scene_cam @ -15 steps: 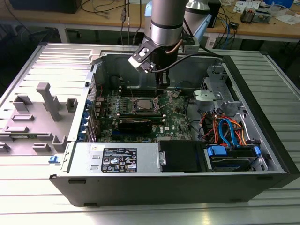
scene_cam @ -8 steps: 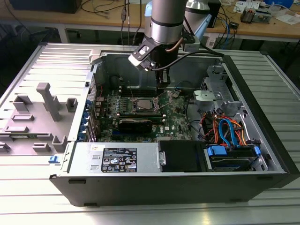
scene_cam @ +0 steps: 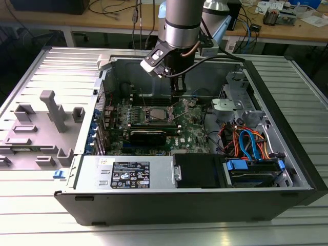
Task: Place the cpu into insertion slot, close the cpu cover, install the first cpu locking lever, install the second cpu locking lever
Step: 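Close the cpu cover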
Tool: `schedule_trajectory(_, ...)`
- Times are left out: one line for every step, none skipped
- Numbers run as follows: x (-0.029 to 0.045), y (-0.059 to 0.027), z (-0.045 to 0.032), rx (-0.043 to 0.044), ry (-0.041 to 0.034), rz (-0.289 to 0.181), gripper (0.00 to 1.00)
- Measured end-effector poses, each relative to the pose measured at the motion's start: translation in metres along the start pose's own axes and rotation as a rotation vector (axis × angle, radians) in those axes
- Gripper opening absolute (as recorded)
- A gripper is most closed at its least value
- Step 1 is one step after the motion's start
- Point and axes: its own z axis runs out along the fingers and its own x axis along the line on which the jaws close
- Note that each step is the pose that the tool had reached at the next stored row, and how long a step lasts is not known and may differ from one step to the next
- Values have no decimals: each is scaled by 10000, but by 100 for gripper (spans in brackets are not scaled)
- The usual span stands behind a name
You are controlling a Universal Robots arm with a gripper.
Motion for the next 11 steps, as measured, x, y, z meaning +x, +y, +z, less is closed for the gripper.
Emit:
schedule_trajectory(-1, 6, 0, 0, -1, 0, 11)
schedule_trajectory(-1, 11, 0, 0, -2, 0, 11)
schedule_trajectory(-1, 18, 0, 0, -1, 0, 11)
schedule_trajectory(-1, 23, 1, 0, 0, 0, 11)
schedule_trajectory(-2, 28, 0, 1, -1, 1, 11)
schedule_trajectory(-2, 35, 1, 0, -1, 0, 11)
schedule_trajectory(-3, 43, 1, 0, -1, 0, 11)
schedule_trajectory(-3, 49, 1, 0, -1, 0, 11)
schedule_trajectory(-3, 53, 1, 0, -1, 0, 11)
schedule_trajectory(-3, 59, 1, 0, -1, 0, 11)
schedule_trajectory(-4, 64, 2, 0, 0, 0, 11)
